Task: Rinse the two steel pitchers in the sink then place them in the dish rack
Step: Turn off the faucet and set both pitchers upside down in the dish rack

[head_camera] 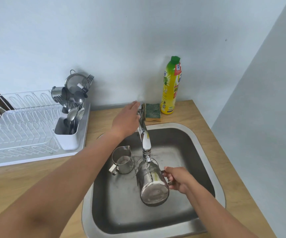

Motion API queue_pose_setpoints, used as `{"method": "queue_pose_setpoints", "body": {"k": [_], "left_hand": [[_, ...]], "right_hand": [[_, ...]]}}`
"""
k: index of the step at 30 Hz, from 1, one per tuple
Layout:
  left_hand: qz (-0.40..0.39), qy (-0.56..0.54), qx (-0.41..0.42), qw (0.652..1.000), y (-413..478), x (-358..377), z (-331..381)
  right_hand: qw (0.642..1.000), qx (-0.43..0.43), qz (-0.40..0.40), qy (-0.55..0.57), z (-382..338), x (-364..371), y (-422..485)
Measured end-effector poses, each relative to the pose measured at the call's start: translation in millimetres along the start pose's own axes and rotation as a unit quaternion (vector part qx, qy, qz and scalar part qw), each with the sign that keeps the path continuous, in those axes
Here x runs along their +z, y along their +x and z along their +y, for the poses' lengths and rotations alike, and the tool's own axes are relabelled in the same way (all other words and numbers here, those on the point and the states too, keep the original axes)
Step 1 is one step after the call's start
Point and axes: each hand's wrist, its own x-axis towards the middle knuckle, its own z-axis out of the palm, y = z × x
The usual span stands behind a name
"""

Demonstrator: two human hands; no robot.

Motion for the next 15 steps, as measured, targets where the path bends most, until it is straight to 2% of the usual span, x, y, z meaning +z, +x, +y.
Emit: {"method": "queue_pose_setpoints", "body": {"k": [3, 6, 15], "left_hand": [[-0.015, 0.062, 0.022, 0.998, 6.4, 5.2, -4.5], [-0.004, 0.079, 0.026, 0.997, 6.0, 10.8, -10.2], [-0.018, 0.128, 0.037, 0.991, -13.0, 21.1, -13.2]], "right_hand": [[0.998, 0.045, -0.01, 0.031, 3.7, -2.2, 4.5], [0.996, 0.069, -0.012, 0.052, 8.3, -6.1, 10.9], [0.993, 0.081, -0.015, 0.087, 14.2, -9.2, 16.8]]}}
